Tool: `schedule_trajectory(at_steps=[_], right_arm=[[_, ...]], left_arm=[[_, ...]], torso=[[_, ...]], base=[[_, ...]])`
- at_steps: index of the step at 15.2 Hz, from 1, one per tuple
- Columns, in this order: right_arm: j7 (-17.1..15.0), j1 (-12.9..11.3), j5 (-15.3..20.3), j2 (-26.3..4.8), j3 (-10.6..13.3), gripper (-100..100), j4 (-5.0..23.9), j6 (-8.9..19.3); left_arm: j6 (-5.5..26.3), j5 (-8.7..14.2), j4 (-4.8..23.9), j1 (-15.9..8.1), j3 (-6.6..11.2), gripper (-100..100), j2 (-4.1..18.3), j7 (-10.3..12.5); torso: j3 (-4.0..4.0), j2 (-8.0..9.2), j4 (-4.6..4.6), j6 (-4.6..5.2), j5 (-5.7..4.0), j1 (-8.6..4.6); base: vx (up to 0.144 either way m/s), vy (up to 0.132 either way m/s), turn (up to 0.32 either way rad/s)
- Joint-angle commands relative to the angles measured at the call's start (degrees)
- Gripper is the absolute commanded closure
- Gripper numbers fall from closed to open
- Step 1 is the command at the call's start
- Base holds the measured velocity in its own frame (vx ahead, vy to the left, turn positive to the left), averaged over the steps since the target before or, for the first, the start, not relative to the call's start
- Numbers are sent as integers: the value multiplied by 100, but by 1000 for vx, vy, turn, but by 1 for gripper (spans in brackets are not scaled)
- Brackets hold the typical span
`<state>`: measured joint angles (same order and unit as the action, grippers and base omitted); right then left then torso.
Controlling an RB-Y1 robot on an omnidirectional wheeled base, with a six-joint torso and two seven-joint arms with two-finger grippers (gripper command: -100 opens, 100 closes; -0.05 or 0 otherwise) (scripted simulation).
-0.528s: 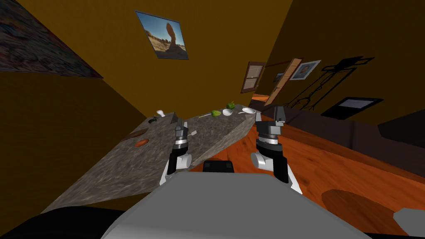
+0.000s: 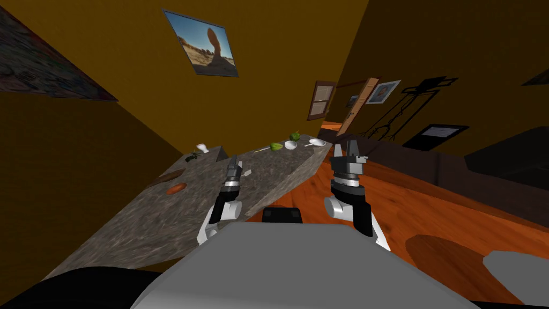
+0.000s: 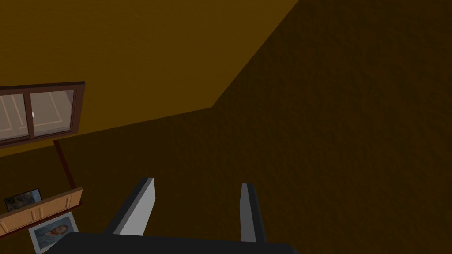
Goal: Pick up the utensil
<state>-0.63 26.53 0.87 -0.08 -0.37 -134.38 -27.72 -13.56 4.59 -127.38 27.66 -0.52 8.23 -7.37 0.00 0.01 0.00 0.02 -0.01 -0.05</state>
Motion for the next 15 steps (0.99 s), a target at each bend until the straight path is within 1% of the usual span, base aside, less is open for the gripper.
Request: schedule_trajectory(at_steps=[1,2,3,4,6,7,8,9,10,11,12,13,14,15], right_arm=[[0,0,0,0,0,0,0,0],[0,0,0,0,0,0,0,0],[0,0,0,0,0,0,0,0],[0,0,0,0,0,0,0,0],[0,0,0,0,0,0,0,0],[0,0,0,0,0,0,0,0],[0,0,0,0,0,0,0,0],[0,0,0,0,0,0,0,0],[0,0,0,0,0,0,0,0],[0,0,0,0,0,0,0,0],[0,0,0,0,0,0,0,0],[0,0,0,0,0,0,0,0],[0,0,0,0,0,0,0,0],[0,0,0,0,0,0,0,0]], left_arm=[[193,44,55,-5,77,-100,120,59],[396,102,102,-2,177,-100,264,132],[434,102,102,-2,177,-100,264,132],[616,166,154,2,287,-100,411,212],[698,166,154,2,287,-100,411,212],[889,236,211,6,405,-100,558,298],[979,236,211,6,405,-100,558,298],[983,236,211,6,405,-100,558,298],[1190,311,272,10,531,-100,706,390],[1288,311,272,10,531,-100,706,390],[1288,311,272,10,531,-100,706,390],[1490,390,338,15,663,-100,855,488],[1594,390,338,15,663,-100,855,488],[1611,390,338,15,663,-100,855,488]], torso=[[0,0,0,0,0,0],[0,0,0,-1,0,0],[0,0,0,0,0,0],[0,-1,0,0,0,0],[-1,-2,0,0,0,1],[-1,-2,0,-1,0,2],[-1,-2,0,0,0,2],[-1,-2,0,0,0,1],[-1,-2,0,-1,0,1],[-1,-2,0,0,0,1],[-1,-2,-1,0,0,1],[-1,-2,0,-1,1,1],[-1,-2,0,0,0,0],[-1,-2,0,0,0,0]], base=[[-1,-15,-78],[1,-17,-95],[1,-15,-82],[2,-18,-118],[2,-13,-66],[2,-15,-109],[2,-14,-97],[1,-9,-21],[3,-14,-95],[3,-15,-105],[2,-9,-39],[4,-15,-111],[4,-16,-122],[3,-10,-38]])
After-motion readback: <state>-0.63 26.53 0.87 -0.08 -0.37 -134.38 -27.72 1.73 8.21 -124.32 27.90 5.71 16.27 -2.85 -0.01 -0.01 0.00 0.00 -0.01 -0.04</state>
